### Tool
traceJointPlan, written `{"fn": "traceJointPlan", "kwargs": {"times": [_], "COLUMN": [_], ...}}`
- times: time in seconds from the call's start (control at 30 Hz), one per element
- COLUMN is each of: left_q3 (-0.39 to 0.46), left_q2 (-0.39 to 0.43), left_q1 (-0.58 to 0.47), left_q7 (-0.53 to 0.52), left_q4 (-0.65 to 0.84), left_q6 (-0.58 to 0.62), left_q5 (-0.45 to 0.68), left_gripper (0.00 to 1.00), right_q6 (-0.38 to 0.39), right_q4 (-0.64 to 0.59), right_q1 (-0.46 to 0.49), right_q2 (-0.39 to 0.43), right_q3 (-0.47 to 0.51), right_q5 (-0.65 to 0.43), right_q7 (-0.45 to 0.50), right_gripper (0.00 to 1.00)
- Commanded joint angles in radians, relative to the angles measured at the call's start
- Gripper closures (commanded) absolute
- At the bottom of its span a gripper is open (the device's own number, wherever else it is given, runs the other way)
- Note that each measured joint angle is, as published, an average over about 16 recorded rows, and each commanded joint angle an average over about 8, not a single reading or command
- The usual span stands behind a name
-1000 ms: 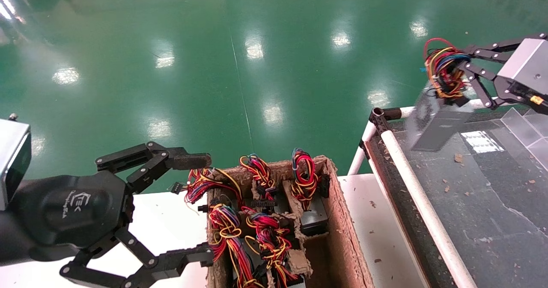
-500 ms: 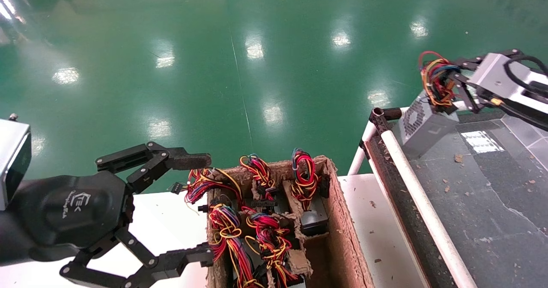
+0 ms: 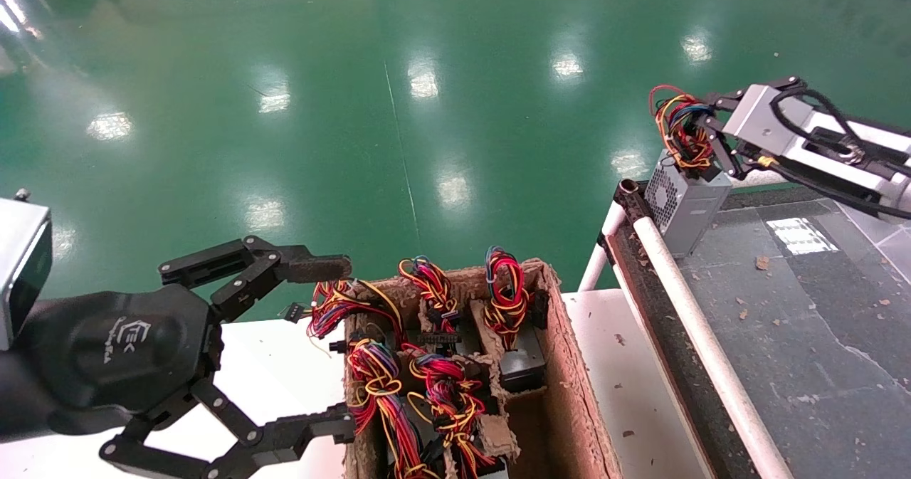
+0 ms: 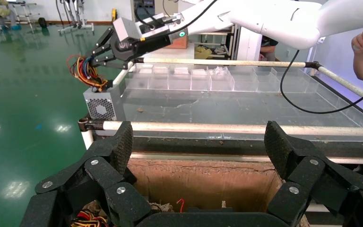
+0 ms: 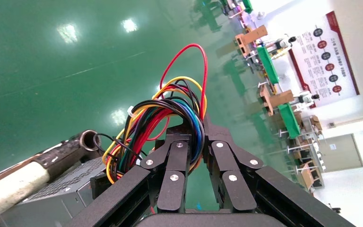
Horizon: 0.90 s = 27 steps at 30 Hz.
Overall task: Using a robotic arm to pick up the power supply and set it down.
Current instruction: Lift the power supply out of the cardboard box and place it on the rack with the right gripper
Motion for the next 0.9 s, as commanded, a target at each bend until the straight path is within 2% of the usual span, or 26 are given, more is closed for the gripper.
{"fn": "traceJointPlan", "kwargs": {"times": [0.03, 0.13, 0.17, 0.9], "left_q3": [0.0, 0.0, 0.0, 0.001], "left_q2": [0.0, 0.0, 0.0, 0.0], "left_q1": [0.0, 0.0, 0.0, 0.0], "left_q7": [0.0, 0.0, 0.0, 0.0], "left_q4": [0.0, 0.0, 0.0, 0.0], "left_q6": [0.0, 0.0, 0.0, 0.0], "left_q5": [0.0, 0.0, 0.0, -0.001], "left_gripper": [0.0, 0.0, 0.0, 0.0], "right_q6": [0.0, 0.001, 0.001, -0.065], "right_q4": [-0.009, -0.011, -0.011, 0.018], "right_q1": [0.004, 0.005, 0.005, 0.002], "right_q2": [-0.007, -0.008, -0.008, 0.054], "right_q3": [-0.004, -0.007, -0.008, -0.037], "right_q5": [-0.005, -0.009, -0.01, -0.05], "right_q7": [-0.006, -0.006, -0.005, 0.088], "right_gripper": [0.46, 0.09, 0.0, 0.0]}}
